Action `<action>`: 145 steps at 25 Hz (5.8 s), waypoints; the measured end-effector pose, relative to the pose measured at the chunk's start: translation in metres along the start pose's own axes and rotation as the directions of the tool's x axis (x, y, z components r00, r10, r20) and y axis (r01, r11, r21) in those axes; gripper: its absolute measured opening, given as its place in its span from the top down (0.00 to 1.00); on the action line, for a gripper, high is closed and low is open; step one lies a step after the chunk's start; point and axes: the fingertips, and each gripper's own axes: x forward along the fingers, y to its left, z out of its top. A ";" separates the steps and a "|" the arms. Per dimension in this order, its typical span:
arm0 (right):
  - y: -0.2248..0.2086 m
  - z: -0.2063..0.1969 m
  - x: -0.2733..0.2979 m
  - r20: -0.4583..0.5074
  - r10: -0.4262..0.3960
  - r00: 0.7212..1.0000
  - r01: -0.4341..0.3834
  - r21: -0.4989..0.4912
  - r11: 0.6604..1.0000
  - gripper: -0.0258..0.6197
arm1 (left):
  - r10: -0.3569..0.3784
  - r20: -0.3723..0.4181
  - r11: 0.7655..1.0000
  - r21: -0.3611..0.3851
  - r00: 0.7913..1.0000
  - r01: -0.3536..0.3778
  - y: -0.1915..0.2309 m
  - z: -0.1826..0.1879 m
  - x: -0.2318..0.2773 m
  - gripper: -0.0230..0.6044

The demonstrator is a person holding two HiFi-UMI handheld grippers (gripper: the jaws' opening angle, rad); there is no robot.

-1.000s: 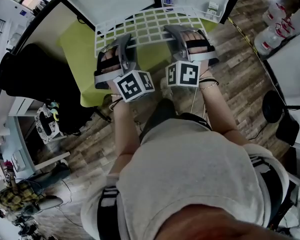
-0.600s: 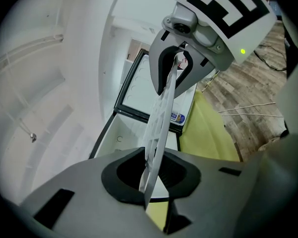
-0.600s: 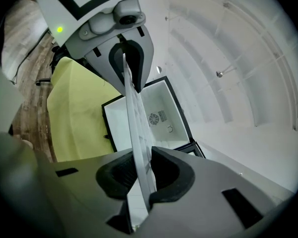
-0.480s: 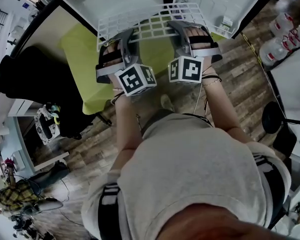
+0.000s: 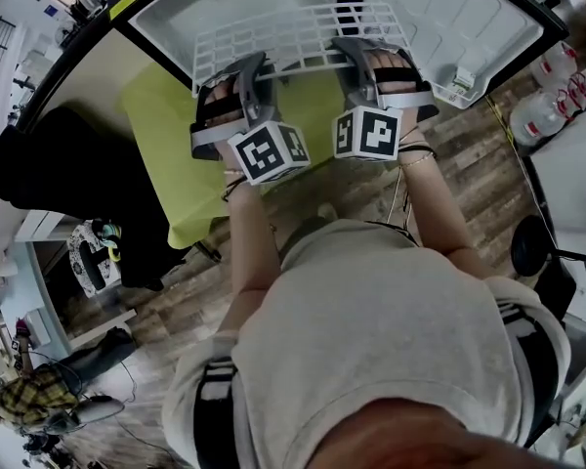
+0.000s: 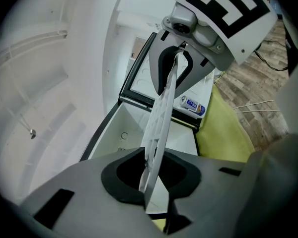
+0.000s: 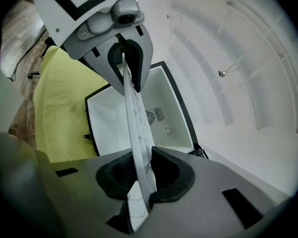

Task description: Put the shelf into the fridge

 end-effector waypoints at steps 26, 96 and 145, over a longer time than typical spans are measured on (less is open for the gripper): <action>0.017 0.025 0.059 0.103 0.077 0.992 -0.072 -0.059 0.996 0.86 | 0.001 -0.108 0.998 -0.066 0.994 -0.008 0.001 -0.050 0.030 0.85; 0.014 0.018 0.134 0.231 0.185 0.955 -0.180 -0.041 0.983 0.84 | -0.010 -0.245 0.996 -0.089 0.970 -0.012 0.001 -0.057 0.073 0.86; 0.017 0.022 0.215 0.242 0.218 0.945 -0.220 -0.019 0.975 0.79 | -0.095 -0.261 0.981 -0.188 0.961 0.046 0.012 -0.094 0.142 0.80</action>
